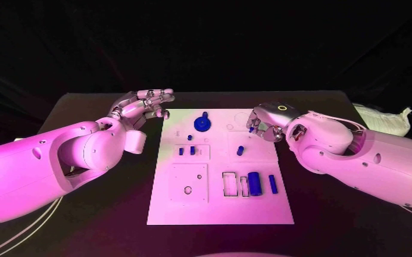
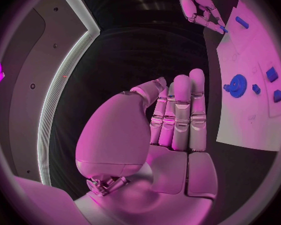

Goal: Assemble the parts on the task board

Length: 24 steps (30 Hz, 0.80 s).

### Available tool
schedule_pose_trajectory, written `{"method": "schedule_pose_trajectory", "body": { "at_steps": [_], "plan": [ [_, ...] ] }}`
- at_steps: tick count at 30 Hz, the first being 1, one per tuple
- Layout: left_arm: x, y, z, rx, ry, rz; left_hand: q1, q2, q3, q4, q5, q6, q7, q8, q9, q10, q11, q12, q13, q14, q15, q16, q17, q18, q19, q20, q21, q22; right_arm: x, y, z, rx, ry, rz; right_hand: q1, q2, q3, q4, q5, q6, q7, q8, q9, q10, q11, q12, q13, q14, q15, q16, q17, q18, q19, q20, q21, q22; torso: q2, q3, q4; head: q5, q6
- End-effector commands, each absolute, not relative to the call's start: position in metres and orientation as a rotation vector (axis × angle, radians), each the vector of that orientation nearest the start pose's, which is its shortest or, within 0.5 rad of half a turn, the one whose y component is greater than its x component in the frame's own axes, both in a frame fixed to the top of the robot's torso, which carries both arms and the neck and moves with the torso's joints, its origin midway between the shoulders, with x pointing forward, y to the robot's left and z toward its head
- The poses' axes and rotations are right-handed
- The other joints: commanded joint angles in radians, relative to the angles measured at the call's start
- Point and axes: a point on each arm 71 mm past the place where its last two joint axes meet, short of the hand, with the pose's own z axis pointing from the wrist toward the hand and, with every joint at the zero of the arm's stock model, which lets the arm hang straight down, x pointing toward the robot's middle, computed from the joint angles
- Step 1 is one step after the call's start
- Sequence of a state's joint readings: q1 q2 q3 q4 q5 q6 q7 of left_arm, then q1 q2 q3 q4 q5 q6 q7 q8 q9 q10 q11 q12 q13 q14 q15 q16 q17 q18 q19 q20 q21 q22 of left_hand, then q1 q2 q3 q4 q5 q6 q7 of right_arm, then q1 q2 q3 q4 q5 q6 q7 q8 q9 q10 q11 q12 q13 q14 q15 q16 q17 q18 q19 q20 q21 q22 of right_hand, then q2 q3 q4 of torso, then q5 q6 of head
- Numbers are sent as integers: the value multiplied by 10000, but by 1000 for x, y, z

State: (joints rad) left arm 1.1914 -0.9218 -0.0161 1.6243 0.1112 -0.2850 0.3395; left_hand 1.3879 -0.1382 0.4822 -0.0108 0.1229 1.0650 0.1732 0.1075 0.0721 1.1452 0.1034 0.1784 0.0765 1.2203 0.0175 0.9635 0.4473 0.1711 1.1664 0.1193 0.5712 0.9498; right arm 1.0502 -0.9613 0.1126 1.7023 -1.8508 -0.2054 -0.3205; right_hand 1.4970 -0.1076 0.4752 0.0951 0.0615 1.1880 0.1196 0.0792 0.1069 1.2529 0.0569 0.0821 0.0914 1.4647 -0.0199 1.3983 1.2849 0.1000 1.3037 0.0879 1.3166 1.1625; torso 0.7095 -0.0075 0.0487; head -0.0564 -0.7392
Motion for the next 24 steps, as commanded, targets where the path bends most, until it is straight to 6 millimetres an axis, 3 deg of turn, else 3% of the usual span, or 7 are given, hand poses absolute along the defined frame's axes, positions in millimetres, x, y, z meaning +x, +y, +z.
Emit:
{"method": "schedule_pose_trajectory", "body": {
  "at_steps": [1,7,15,17,24],
  "plan": [
    [472,217,-171,-12687,14371,-16277,53,11,0,-59,59,-16,28,60,-14,-70,-18,43,-12,-42,-47,54,-17,120,29,-68,-38,-9,443,-206,-177,-3057,16245,4002,-102,-5,50,-5,-64,61,1,18,20,24,19,-63,-10,547,19,35,12,-93,80,9,48,11,9,8,0,17,16],
    [472,216,-171,-12689,14386,-16285,53,11,0,-59,59,-16,28,60,-14,-70,-18,43,-12,-42,-47,54,-17,120,29,-68,-38,-9,428,-180,-171,-3332,16174,4894,-120,-8,49,-4,-67,63,4,16,22,24,20,-68,-14,546,21,32,5,-93,79,11,47,10,14,2,15,73,-3],
    [471,215,-171,-12685,14423,-16320,60,15,-7,-72,61,-34,36,57,-18,-91,-12,46,-17,-47,-44,55,-23,119,31,-67,-44,-13,407,-139,-173,-3850,16255,6213,-128,0,59,-13,-61,56,12,9,23,21,22,-77,-21,544,22,27,-5,-91,72,13,42,1,11,-12,8,342,-123],
    [471,215,-171,-12685,14429,-16323,60,15,-7,-72,61,-34,36,57,-18,-91,-12,46,-17,-47,-44,55,-23,119,31,-67,-44,-13,400,-129,-177,-3991,16343,6564,-130,5,64,-19,-57,52,15,5,24,19,24,-82,-24,543,23,25,-10,-89,67,14,38,-5,20,0,10,433,-156],
    [471,213,-171,-12677,14463,-16363,60,15,-7,-72,61,-34,36,57,-18,-91,-12,46,-17,-47,-44,55,-23,119,31,-67,-44,-13,390,-106,-196,-4259,16868,7268,-134,16,80,-46,-41,37,29,-9,26,11,31,-97,-35,539,27,12,-34,-79,39,16,13,-47,21,-16,-7,584,-243]
  ]
}}
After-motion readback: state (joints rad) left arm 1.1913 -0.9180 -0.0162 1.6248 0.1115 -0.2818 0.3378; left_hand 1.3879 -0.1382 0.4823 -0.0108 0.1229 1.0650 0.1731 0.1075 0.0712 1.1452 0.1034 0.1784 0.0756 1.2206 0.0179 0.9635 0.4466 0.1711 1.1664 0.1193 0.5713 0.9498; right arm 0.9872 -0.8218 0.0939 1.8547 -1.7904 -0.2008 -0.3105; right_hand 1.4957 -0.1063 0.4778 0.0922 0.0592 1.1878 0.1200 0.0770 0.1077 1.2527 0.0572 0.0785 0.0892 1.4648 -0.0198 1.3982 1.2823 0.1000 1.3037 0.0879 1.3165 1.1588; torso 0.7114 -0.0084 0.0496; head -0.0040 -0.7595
